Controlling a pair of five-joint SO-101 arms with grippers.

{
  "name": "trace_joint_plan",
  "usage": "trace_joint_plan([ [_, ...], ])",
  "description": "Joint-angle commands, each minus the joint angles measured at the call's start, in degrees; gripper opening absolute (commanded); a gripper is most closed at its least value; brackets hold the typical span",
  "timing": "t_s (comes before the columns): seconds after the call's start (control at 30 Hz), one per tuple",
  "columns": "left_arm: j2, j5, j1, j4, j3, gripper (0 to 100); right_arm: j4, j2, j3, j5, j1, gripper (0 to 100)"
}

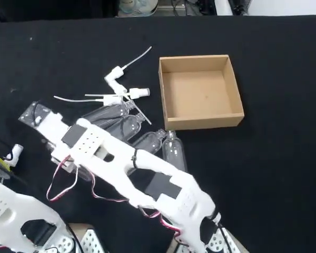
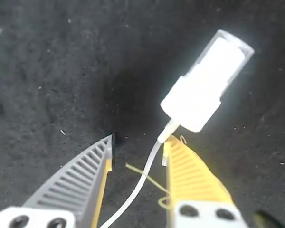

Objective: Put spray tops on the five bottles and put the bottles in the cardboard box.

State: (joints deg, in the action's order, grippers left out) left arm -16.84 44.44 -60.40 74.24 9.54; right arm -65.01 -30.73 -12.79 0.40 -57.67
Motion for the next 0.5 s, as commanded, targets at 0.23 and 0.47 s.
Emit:
trace_joint_plan([
  [0.23,2.0,1.6,-0.1,0.7,-2.6,17,-1.1,21.1,22.5,-3.7,-0.1,1.1],
  [0.47,2.0,1.6,0.0,0.7,-2.7,17,4.0,32.2,40.7,-0.2,-2.7,12.9],
])
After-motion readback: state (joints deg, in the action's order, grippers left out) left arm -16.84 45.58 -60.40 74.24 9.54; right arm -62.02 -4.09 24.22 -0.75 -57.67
